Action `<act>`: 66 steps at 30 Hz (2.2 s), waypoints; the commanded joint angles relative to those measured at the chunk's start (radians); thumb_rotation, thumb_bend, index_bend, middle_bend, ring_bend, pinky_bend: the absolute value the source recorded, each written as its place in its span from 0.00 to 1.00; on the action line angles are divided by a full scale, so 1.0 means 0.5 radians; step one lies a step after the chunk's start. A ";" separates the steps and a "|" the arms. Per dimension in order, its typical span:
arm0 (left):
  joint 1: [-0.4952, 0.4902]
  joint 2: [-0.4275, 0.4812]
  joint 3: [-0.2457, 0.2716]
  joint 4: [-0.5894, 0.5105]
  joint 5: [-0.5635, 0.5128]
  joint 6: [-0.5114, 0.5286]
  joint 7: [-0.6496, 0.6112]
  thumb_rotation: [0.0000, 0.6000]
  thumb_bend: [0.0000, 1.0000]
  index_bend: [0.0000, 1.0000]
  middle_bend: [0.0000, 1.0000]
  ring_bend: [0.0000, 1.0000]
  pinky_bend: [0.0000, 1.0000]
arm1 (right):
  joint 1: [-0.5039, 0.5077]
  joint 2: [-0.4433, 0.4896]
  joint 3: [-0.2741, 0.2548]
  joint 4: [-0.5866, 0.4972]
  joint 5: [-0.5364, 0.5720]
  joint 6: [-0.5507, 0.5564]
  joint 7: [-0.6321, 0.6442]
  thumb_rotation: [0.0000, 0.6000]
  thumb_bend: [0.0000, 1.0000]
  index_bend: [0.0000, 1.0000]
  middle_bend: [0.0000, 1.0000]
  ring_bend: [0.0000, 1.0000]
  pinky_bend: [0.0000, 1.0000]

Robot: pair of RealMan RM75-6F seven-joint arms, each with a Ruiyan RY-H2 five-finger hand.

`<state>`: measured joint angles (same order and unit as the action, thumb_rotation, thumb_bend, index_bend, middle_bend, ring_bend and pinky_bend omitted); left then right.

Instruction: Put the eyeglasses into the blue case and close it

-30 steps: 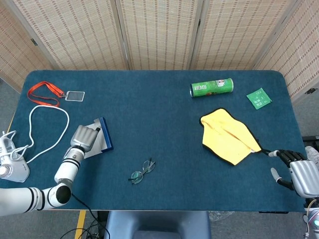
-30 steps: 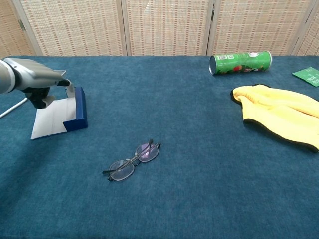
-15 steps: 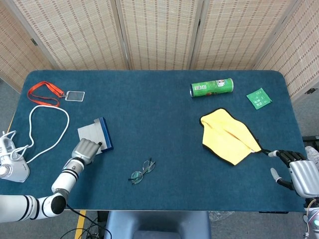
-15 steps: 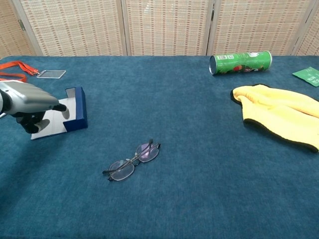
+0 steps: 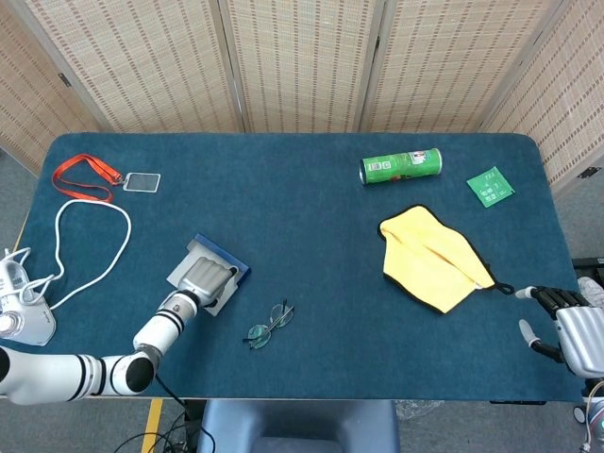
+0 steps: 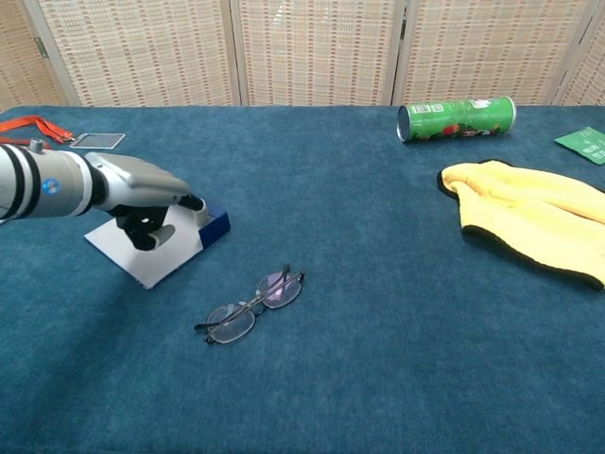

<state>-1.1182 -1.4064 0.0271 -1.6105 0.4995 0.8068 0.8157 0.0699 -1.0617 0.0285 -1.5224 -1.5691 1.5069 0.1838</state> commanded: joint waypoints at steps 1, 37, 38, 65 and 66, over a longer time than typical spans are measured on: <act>-0.049 -0.075 -0.018 0.119 -0.059 0.068 0.037 1.00 0.73 0.16 0.99 0.98 1.00 | -0.006 0.001 0.001 0.005 0.005 0.005 0.007 1.00 0.39 0.32 0.37 0.37 0.31; 0.307 0.138 0.064 -0.259 1.375 0.055 -0.709 1.00 0.55 0.30 0.94 0.95 1.00 | 0.005 -0.006 -0.002 -0.007 -0.001 -0.018 -0.010 1.00 0.39 0.32 0.38 0.38 0.31; 0.302 0.131 0.066 -0.269 1.368 0.041 -0.688 1.00 0.57 0.30 0.94 0.95 1.00 | 0.003 -0.007 -0.002 -0.005 -0.001 -0.016 -0.009 1.00 0.39 0.32 0.38 0.38 0.31; 0.294 0.058 0.244 -0.444 1.125 0.015 -0.107 1.00 0.59 0.30 0.96 0.96 1.00 | -0.002 -0.011 -0.003 0.005 -0.003 -0.015 -0.004 1.00 0.39 0.32 0.38 0.38 0.31; 0.294 0.060 0.255 -0.444 1.103 0.035 -0.063 1.00 0.59 0.31 0.96 0.96 1.00 | -0.003 -0.010 -0.002 0.003 -0.003 -0.014 -0.006 1.00 0.39 0.32 0.38 0.38 0.31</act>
<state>-0.9715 -1.3768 0.1446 -1.8324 1.0684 0.8139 0.7611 0.0687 -1.0669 0.0273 -1.5210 -1.5705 1.4996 0.1809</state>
